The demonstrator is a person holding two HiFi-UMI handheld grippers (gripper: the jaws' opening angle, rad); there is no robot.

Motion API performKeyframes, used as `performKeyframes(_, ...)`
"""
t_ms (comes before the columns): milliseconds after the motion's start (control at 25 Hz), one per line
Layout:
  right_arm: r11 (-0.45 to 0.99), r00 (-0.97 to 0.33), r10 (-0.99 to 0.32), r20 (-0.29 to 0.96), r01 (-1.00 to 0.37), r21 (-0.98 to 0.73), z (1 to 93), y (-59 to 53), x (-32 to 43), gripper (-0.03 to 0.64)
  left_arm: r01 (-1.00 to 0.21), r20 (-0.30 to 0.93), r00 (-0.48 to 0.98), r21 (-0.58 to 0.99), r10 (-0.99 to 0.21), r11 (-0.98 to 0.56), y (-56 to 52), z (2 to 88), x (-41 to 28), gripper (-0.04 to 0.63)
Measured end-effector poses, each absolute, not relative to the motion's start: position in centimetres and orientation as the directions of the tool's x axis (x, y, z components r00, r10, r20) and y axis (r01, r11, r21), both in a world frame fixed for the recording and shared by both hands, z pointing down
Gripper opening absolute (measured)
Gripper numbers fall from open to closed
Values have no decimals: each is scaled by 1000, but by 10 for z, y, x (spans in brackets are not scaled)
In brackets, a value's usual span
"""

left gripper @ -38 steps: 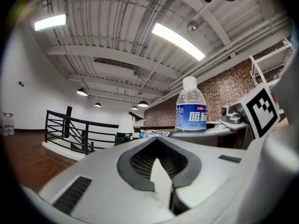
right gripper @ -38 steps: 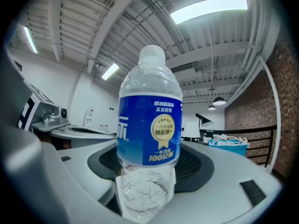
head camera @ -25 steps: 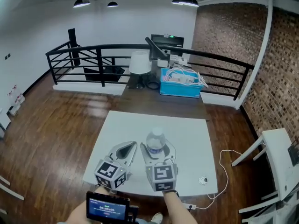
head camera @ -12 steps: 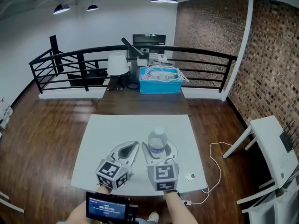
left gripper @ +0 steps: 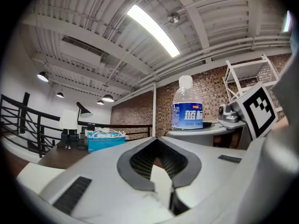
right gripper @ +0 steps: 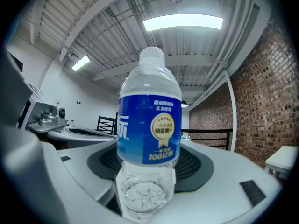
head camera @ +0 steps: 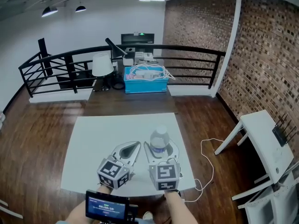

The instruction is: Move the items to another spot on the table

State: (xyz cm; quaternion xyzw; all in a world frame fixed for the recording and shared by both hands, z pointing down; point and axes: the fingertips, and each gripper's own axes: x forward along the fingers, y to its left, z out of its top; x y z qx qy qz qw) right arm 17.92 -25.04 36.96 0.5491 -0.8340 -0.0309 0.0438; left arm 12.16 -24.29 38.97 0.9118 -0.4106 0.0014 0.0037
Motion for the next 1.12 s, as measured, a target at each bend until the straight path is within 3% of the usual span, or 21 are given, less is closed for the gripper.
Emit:
performKeyframes(640,330,-326,-944,50,-939,100,388,-271,269,290,-700,19,715,34,-699,-714,-258,396,216,2)
performKeyframes(1120,327,-319,-943,93,-941,90,429,-279,297,290,-701,29,712,64,-701,-710,-262,417,243,2)
